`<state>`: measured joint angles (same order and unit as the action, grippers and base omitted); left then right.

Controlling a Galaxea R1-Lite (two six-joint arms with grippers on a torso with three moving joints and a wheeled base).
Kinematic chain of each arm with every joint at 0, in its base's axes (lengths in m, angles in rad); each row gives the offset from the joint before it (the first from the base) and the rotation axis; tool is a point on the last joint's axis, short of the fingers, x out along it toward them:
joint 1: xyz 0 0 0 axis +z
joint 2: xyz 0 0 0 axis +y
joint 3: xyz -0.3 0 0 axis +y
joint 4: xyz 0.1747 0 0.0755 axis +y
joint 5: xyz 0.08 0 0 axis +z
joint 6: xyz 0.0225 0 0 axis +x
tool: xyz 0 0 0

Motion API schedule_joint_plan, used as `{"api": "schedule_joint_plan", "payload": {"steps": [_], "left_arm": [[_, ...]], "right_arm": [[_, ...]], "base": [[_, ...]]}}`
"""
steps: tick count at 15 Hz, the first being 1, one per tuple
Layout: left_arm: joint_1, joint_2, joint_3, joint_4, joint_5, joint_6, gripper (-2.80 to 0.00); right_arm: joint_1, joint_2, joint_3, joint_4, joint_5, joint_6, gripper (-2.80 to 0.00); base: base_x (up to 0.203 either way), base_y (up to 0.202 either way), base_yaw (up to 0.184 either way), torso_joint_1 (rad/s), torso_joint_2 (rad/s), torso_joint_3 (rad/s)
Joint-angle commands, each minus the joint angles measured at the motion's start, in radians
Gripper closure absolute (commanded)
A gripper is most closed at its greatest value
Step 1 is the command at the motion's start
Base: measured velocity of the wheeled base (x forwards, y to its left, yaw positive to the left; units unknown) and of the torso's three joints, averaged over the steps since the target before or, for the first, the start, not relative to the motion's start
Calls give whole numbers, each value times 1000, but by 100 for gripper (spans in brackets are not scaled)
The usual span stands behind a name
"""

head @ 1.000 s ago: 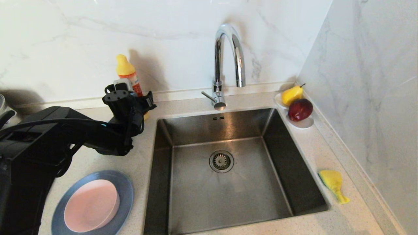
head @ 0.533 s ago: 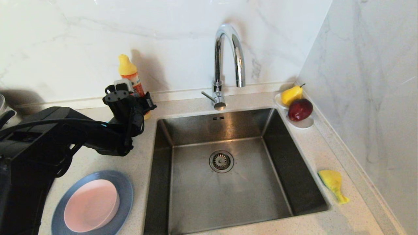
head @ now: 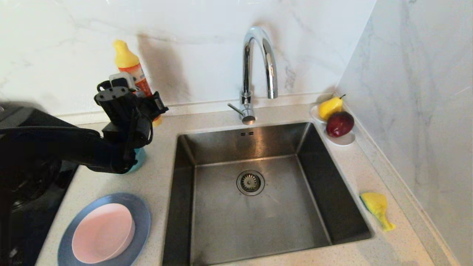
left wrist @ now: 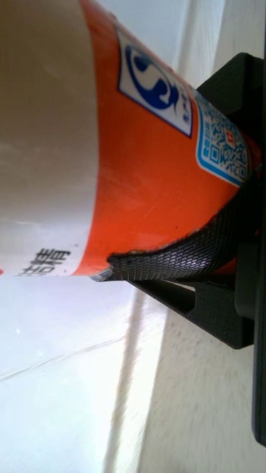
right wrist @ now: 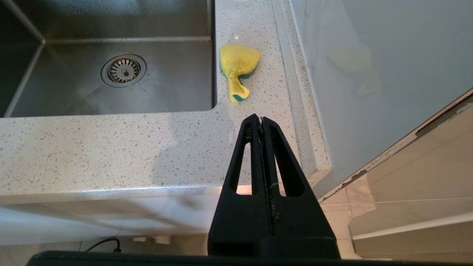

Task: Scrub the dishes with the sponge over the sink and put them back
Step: Grab the dish soap

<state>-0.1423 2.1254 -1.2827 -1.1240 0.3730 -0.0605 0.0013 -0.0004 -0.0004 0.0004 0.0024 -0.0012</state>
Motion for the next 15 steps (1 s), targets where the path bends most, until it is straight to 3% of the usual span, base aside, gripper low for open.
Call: {"api": "schedule_joint_plan", "payload": {"steps": [1,8,12,15], "left_arm": [[-41,-217,102,14,12,0,0],[-256,-653,318,278,65,36,0],[-481,-773,333,371,87,202,0],[-595,-804,336,381,84,303,0]], "right_arm": [[0,0,0,0,1,0,0],[0,-1,0,1,1,0,0],[0,-1,0,1,1,0,0],[0,-1,0,0,1,0,0]], "base": [[0,0,0,0,0,0],[0,0,0,0,0,0],[0,0,0,0,0,0],[0,0,0,0,0,0]]}}
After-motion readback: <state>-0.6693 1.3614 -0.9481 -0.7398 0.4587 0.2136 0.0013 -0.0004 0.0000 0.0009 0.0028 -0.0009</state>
